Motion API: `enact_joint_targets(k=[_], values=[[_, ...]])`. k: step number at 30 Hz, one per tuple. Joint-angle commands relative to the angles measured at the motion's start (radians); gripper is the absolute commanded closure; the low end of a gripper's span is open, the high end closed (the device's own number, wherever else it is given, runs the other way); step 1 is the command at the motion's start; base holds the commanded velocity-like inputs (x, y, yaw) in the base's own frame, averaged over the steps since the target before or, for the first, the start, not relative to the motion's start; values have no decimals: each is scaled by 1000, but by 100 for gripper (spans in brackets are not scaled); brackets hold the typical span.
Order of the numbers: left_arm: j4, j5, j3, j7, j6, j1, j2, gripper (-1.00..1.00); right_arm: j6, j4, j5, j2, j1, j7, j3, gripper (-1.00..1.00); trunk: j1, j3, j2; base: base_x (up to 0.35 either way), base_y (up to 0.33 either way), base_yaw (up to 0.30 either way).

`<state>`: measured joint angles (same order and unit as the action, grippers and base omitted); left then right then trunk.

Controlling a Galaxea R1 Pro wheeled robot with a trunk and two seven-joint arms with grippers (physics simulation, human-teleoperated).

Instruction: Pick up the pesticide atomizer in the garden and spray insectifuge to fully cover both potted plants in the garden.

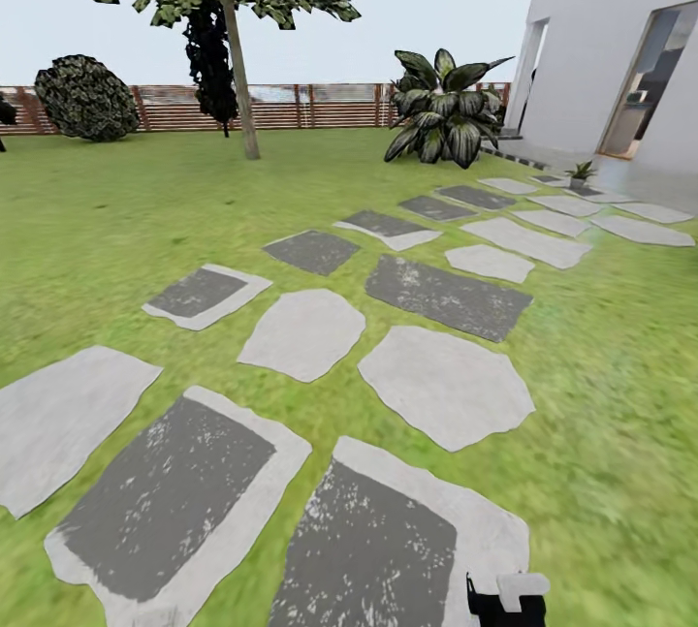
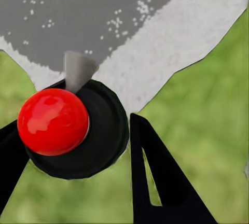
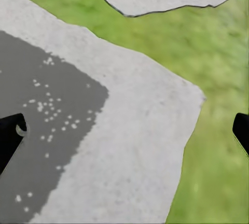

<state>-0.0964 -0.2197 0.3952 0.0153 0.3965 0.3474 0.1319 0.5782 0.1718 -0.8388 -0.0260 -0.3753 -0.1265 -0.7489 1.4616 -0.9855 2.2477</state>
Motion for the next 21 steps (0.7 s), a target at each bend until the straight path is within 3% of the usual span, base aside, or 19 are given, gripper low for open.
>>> enact_joint_targets(k=[1, 21], values=[[1, -10, 8, 2, 4, 1, 0, 100, 2, -1, -11, 0, -1, -7, -4, -100, 0, -1, 0, 337, 0, 0], [1, -10, 8, 2, 4, 1, 0, 100, 2, -2, -11, -3, -1, -7, -3, -100, 0, -1, 0, 337, 0, 0]])
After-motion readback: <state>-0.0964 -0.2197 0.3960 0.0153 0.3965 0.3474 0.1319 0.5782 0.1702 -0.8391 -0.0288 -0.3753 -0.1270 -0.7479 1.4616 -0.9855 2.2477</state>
